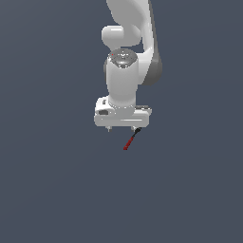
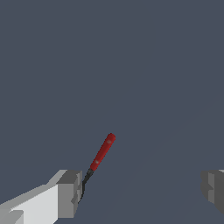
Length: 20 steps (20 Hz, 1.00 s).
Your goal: Pick up the object and move it to a goal position.
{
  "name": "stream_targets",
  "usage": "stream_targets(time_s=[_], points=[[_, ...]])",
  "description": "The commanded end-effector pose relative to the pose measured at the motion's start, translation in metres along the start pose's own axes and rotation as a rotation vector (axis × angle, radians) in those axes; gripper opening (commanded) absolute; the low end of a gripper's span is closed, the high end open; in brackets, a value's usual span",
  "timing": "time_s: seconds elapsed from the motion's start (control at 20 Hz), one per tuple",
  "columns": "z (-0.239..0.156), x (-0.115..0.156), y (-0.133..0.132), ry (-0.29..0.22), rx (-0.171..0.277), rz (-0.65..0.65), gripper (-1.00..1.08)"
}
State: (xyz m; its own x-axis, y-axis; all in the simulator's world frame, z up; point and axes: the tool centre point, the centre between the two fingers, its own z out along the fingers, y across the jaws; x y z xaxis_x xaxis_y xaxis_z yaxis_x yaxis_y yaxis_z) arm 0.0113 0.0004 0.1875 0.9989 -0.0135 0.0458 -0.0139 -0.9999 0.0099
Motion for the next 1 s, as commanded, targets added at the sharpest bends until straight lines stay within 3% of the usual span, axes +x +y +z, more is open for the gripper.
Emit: stream_targets(time_s=[0.0, 0.95], points=[[0.0, 0.0, 0.0, 0.0, 0.0, 0.0, 1.0], [0.015, -0.006, -0.01, -0.012, 0.022, 0.012, 1.0]])
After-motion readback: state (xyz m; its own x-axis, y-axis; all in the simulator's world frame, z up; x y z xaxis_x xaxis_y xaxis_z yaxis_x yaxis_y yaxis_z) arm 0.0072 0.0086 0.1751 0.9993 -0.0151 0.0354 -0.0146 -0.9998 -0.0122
